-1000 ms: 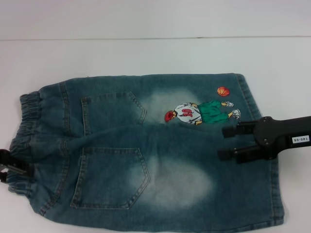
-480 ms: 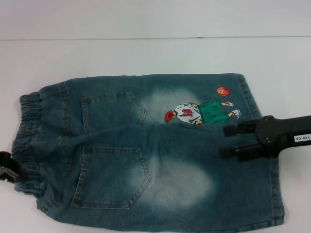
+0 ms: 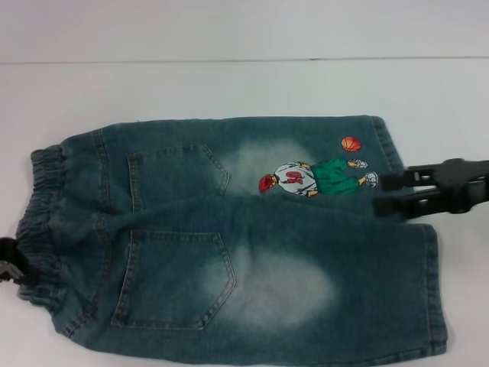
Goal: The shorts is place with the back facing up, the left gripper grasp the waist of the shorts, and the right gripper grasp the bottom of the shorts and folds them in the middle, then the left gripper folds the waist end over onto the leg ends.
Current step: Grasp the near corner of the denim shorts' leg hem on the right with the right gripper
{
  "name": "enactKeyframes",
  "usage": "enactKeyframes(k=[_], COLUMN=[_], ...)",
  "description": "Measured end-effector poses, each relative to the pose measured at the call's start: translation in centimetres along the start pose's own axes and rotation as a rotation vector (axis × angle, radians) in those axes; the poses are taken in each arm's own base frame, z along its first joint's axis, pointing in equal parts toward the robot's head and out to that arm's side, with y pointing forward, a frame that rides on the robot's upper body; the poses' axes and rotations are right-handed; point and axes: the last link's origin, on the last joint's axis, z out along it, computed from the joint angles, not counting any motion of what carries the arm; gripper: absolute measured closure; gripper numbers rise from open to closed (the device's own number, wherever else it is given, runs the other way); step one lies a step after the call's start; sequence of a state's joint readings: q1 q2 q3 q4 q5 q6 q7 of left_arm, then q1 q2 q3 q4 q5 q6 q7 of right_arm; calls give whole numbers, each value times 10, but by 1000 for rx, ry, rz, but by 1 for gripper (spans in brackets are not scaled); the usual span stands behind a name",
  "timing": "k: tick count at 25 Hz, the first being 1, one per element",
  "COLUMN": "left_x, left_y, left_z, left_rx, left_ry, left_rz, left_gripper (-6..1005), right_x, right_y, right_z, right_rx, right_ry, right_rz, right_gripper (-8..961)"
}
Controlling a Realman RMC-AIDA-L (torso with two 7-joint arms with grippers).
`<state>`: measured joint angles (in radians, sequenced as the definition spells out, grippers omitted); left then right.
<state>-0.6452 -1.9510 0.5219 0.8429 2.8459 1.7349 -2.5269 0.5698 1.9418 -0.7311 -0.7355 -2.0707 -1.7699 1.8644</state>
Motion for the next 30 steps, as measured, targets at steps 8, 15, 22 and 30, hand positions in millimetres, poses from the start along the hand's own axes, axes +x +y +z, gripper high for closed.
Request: enactKeyframes(k=[8,15,22,30], left_x=[7,12,13,16], left_y=[6,10,10,15], left_z=[-5,-9,-9,-9], left_rx=[-26,-35,-36,-41], left_ry=[22,38,43,37], left_rz=[16,23,21,32], left_gripper=[968,965,962,959], right_x=[-6,14,31,31], right_y=[18,11,11,13], right_z=[-16,-16,-11,4], right_rx=[-7,50,50,17], right_ry=[322,534,704,781], right_rz=[-6,37,66,48], right_gripper=[56,57,58,59])
